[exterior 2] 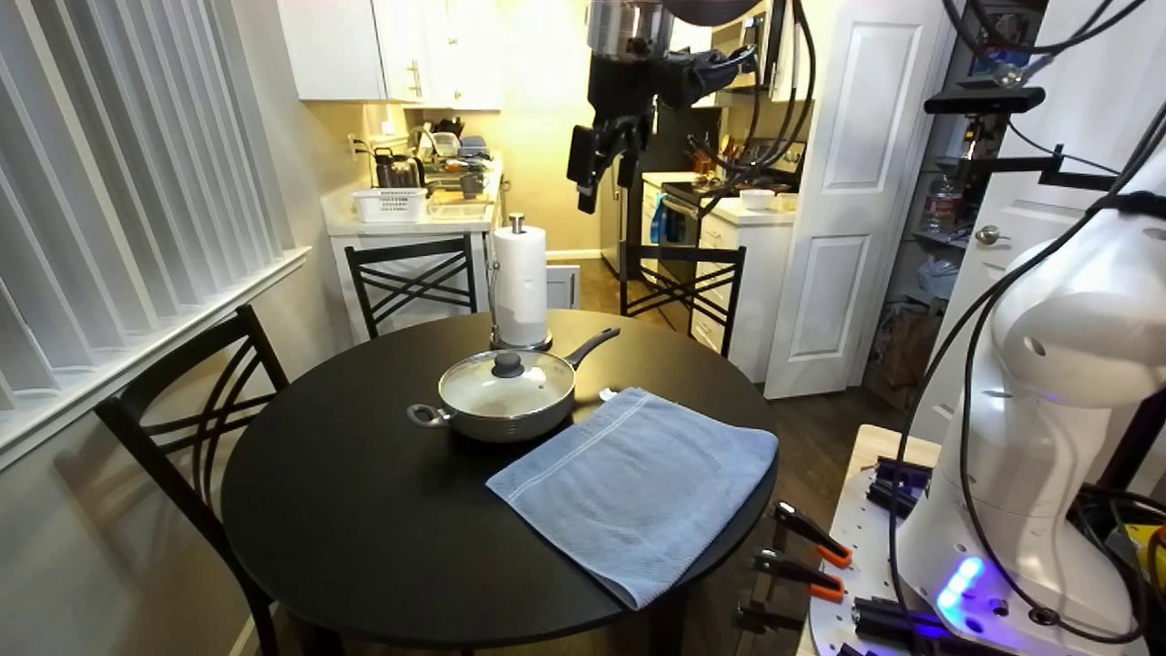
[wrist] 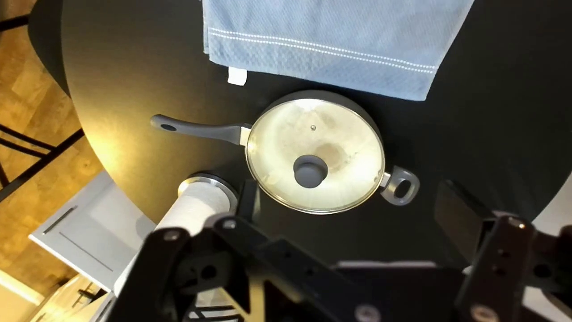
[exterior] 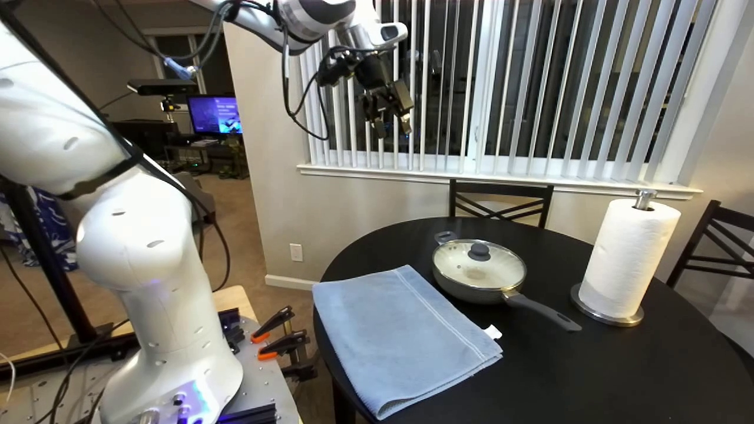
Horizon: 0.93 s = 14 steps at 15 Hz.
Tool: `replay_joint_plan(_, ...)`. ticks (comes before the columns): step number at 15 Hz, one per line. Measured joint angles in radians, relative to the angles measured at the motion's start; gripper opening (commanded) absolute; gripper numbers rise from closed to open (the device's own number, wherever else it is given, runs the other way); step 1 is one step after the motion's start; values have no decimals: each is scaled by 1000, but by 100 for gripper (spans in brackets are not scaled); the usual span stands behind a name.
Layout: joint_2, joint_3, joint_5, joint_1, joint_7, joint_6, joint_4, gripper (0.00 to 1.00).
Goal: Take the lid off the pot
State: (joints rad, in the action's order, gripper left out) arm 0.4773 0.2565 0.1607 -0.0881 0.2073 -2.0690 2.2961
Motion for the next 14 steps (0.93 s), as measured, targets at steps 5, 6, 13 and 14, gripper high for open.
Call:
replay_joint_plan(5,-229,-55,1,5,58,-159,-89,100)
replay_joint_plan(6,-264,-64,1,9,67,-188,-99,100)
replay_joint_plan(13,-336,-115,1,42,76,-232,-134,100)
replay_joint_plan(14,-336,-115,1,43,76,-232,-134,100)
